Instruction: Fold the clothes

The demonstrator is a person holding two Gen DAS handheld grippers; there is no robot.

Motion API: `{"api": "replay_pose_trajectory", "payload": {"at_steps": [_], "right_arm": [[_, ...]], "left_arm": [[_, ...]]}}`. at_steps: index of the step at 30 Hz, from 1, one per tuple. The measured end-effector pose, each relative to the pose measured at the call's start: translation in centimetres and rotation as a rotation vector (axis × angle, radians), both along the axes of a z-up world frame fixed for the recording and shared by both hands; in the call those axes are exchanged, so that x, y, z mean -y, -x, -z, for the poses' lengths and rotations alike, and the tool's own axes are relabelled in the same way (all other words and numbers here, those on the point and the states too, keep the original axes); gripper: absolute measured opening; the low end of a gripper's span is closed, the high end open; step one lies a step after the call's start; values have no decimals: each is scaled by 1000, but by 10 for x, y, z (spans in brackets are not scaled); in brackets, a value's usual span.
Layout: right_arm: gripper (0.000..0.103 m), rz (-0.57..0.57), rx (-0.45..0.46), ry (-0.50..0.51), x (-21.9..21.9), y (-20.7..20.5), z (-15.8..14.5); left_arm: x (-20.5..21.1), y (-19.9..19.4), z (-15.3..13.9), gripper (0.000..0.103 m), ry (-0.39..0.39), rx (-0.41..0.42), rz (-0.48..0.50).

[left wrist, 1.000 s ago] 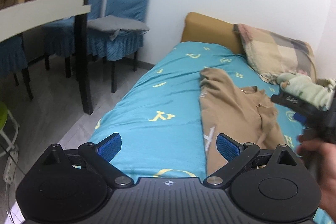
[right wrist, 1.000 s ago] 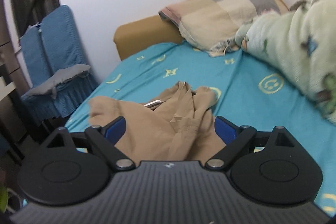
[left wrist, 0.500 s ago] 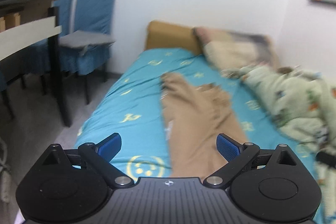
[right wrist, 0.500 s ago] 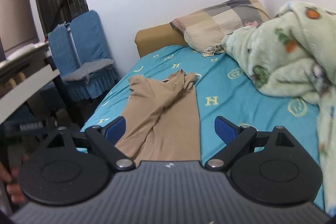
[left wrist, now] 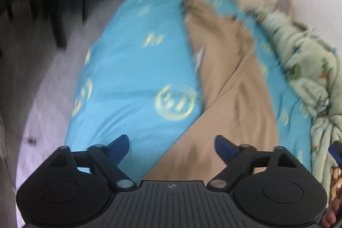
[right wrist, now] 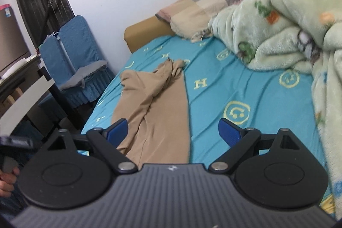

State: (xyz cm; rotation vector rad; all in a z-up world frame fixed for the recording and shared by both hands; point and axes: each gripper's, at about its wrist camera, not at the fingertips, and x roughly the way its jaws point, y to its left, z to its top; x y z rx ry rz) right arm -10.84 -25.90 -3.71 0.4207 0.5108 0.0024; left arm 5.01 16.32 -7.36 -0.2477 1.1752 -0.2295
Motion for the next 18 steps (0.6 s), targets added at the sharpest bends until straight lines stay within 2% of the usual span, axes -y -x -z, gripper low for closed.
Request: {"api": "replay_pose_trajectory", "payload": {"at_steps": [2,5,8,10,11,12,13,14,15,18], "right_arm": [[93,-8,-11,-24,0,-5,2],[93,-23,-12,-28,0,-8,3],[93,-19,-25,-36,1,-8,5],[93,-13,-38,-61,4,-9,8],[93,-8,-44,-73,6,-10,9],[93,-5,-50,-84,8,-11,10],[93,-2,-54,-93,9,-11,11],[93,1,-56,-100,10,-11,11],[93,3,-59,-105,11,-12,12],[93,8,-53,-120,14,-9,10]], "left_arm": [[-11,-6,17,76,-8,-55,11],[-8,-11,35,75,-67,-116,46],[7,-13,52,70,-110,-189,118],[19,-10,57,67,-170,-206,177],[24,-9,56,62,-205,-203,204],[28,-8,54,45,-234,-206,226],[31,-7,52,20,-264,-209,248],[34,-5,48,5,-280,-211,258],[36,-3,43,1,-288,-213,261],[53,17,11,0,-288,-142,283]]}}
